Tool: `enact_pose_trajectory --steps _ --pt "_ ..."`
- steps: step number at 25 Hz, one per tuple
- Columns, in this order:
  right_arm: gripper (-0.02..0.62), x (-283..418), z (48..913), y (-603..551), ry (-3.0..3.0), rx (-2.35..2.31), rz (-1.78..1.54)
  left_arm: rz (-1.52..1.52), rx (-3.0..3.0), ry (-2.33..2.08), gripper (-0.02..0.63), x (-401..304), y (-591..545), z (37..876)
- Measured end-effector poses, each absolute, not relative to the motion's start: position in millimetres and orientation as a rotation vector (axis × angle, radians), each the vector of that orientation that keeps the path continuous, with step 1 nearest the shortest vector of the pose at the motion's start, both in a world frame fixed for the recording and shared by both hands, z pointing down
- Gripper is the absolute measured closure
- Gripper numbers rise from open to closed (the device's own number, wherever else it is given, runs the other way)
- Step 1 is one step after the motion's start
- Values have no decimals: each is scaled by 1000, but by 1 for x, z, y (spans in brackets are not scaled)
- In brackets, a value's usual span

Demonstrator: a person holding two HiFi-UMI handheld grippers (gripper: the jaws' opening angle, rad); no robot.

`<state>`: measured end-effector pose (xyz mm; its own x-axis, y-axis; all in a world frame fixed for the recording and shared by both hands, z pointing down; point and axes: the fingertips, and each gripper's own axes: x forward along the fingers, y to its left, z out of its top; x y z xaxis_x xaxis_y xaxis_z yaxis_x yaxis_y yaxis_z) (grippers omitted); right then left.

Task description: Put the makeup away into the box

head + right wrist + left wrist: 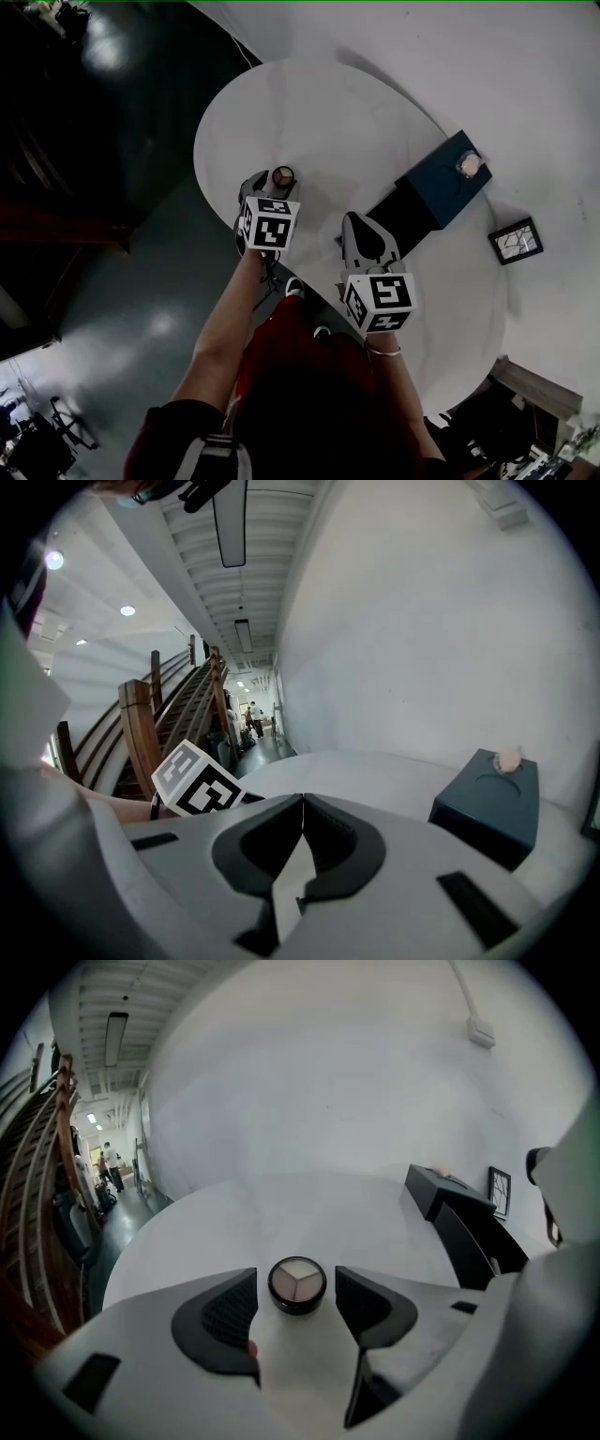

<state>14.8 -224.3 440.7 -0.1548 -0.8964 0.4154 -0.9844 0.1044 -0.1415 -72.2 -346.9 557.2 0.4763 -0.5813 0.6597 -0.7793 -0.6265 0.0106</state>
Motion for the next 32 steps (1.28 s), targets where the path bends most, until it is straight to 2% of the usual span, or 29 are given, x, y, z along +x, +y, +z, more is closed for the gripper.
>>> enact_pose_trajectory --steps 19,32 --pt "581 33 438 -224 -2107 1956 587 1022 2399 -1114 371 -62 -352 571" --pt "581 50 429 -201 -2032 2078 595 940 2552 -1023 371 -31 -330 517"
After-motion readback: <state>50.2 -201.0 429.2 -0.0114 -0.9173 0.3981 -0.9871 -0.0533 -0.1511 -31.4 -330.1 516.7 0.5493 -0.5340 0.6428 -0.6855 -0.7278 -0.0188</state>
